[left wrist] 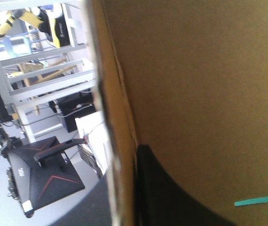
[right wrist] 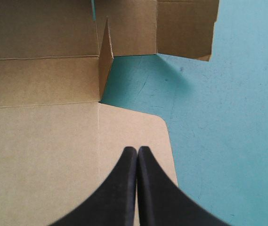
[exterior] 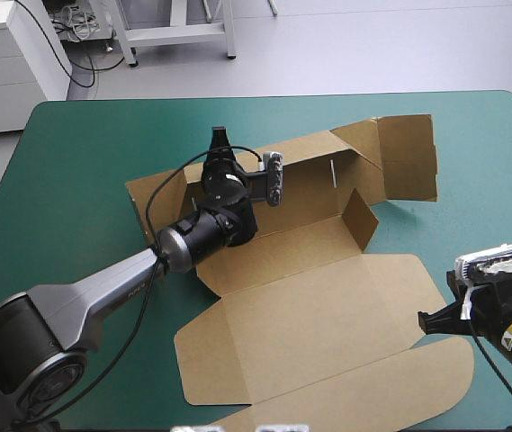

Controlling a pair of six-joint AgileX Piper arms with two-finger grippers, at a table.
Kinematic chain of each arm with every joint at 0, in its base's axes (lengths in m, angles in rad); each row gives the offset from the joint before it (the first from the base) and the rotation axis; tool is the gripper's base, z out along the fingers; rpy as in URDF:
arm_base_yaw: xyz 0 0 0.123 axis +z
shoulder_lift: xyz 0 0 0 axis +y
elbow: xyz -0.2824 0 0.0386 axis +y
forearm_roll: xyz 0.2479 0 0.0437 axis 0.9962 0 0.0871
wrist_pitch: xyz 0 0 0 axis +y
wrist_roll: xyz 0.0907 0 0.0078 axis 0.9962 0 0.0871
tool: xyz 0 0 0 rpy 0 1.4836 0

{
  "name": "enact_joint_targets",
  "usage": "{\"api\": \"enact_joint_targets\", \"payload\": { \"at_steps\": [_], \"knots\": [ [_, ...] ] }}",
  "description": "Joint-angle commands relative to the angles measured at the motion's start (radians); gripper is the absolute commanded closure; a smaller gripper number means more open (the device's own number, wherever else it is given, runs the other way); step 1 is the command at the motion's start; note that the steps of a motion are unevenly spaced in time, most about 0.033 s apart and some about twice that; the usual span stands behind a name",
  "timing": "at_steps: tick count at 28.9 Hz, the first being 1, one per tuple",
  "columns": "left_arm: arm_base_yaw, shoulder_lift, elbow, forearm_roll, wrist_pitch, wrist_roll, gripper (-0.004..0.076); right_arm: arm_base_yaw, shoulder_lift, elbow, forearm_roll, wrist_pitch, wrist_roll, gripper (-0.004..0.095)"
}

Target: Fold the box

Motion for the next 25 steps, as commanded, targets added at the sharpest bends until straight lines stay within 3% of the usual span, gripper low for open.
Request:
{"api": "enact_joint_targets", "payload": {
  "at_steps": [1,12,25],
  "knots": [
    [-0.075,-0.094,0.083,0.144,-0.074,-0.102,0.0732,-0.007,0.001,-0.024,-0.017,-0.068,-0.006,0.0928],
    [-0.165,-0.285,0.439,0.631,-0.161,-0.402,0.0731,-0.007,0.001,-0.024,-0.017,-0.068,-0.006,0.0928],
    [-0.163,-0.317,0.487,0.639,-0.220,-0.448,0.0731,-0.007,0.001,-0.024,-0.011,-0.064,-0.006,0.0928]
  ]
}}
